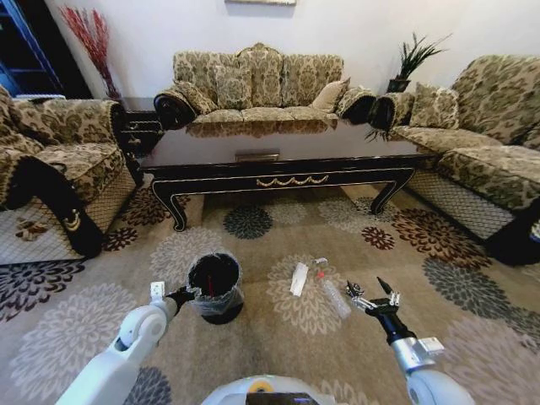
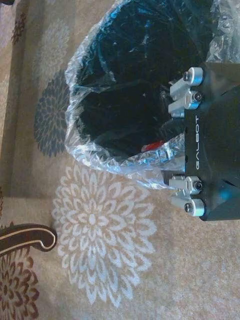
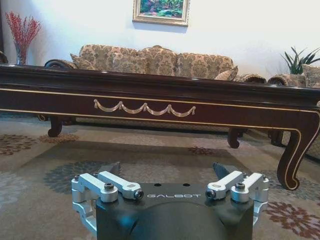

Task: Move to the front of the table and pick up the trash from the floor, then place it into the trash bin.

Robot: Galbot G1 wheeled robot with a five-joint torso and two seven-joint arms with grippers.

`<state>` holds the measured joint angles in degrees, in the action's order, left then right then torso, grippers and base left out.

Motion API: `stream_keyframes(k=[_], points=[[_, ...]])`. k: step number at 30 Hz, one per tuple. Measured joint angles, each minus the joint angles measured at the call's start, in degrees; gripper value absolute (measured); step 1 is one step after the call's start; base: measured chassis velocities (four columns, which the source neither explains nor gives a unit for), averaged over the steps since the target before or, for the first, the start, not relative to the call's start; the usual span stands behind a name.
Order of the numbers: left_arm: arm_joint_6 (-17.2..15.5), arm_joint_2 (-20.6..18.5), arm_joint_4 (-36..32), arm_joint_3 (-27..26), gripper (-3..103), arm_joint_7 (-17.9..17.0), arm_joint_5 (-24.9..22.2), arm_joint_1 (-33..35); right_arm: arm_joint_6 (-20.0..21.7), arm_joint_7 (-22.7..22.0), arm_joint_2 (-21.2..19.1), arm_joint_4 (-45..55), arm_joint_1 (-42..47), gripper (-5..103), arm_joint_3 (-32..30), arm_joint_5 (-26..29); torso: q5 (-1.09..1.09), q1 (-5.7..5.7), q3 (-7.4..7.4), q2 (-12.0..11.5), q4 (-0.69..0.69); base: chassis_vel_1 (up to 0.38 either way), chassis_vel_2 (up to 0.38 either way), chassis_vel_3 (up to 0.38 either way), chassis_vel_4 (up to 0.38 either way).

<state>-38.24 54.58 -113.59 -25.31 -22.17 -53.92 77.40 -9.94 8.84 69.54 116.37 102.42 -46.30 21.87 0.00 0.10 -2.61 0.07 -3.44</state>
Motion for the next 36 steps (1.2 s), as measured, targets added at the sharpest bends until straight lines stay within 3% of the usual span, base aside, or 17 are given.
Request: stream_keyframes(k=[2,4,6,10,13,20,26,30,32,34,36], points=[[-0.11,0.0,-0.03,-0.05,49,-0.16,-0.21,-0.16,0.03,-0.04,0.01,0.0,-0.01,100,0.02,0.04,0.0,0.0,0.0,0.0,0.0,0.0,0.0,0.0,0.0],[-0.6,-0.25,-0.39,-0.48,33,-1.13,-1.65,-0.75,0.02,-0.12,0.02,-0.22,0.14,100,-0.04,0.16,-0.01,0.0,0.0,0.0,0.0,0.0,0.0,0.0,0.0],[-0.93,-0.39,-0.48,-0.7,33,-1.49,-2.19,-0.89,-0.06,-0.12,0.02,-0.49,0.29,100,-0.12,0.21,0.0,0.0,0.0,0.0,0.0,0.0,0.0,0.0,0.0],[-1.23,-0.89,0.02,-1.32,12,-1.6,-1.14,-1.06,-0.77,0.01,-0.75,-1.44,1.05,100,-0.22,0.53,0.01,0.0,0.0,0.0,-0.01,0.0,0.0,0.0,0.0],[-1.21,-0.84,0.04,-1.74,4,-1.33,-0.58,-0.79,-0.93,0.1,-1.7,-1.81,1.13,100,-0.16,0.32,-0.01,0.0,0.0,0.0,-0.02,0.0,0.0,0.0,0.0],[-1.85,-1.82,-1.89,-4.4,4,-1.64,-0.09,1.31,0.52,-1.03,-2.64,-1.73,0.52,100,0.29,2.29,-0.04,0.0,0.0,0.0,0.0,0.0,0.0,0.0,0.0],[-3.59,-5.22,-6.35,-6.86,4,-3.36,-2.35,2.3,3.26,-3.27,-4.74,-4.68,-2.07,100,1.01,5.6,0.01,0.0,0.0,0.0,0.0,0.0,0.0,0.0,0.0],[-3.94,-6.77,-8.96,-6.78,4,-4.37,-4.0,1.66,6.54,-5.92,-8.77,-9.43,-5.09,100,2.85,8.05,0.0,0.0,0.0,0.0,-0.01,0.0,0.0,0.0,0.0],[-3.99,-6.94,-10.32,-6.63,4,-4.7,-4.29,1.35,10.95,-8.93,-11.47,-12.68,-8.16,100,4.53,10.56,0.01,0.0,-0.01,0.0,-0.01,0.0,0.0,0.0,0.0],[-4.0,-6.98,-10.65,-6.7,4,-4.73,-4.4,1.44,12.19,-9.57,-11.92,-13.44,-8.96,100,4.91,11.52,0.0,0.0,-0.01,0.0,-0.02,0.0,0.0,0.0,0.0],[-4.01,-7.78,-11.33,-6.53,4,-4.74,-4.75,1.51,16.28,-12.24,-12.61,-16.6,-11.98,100,5.88,16.56,0.01,0.0,-0.01,0.0,0.03,0.0,0.0,0.0,0.0]])
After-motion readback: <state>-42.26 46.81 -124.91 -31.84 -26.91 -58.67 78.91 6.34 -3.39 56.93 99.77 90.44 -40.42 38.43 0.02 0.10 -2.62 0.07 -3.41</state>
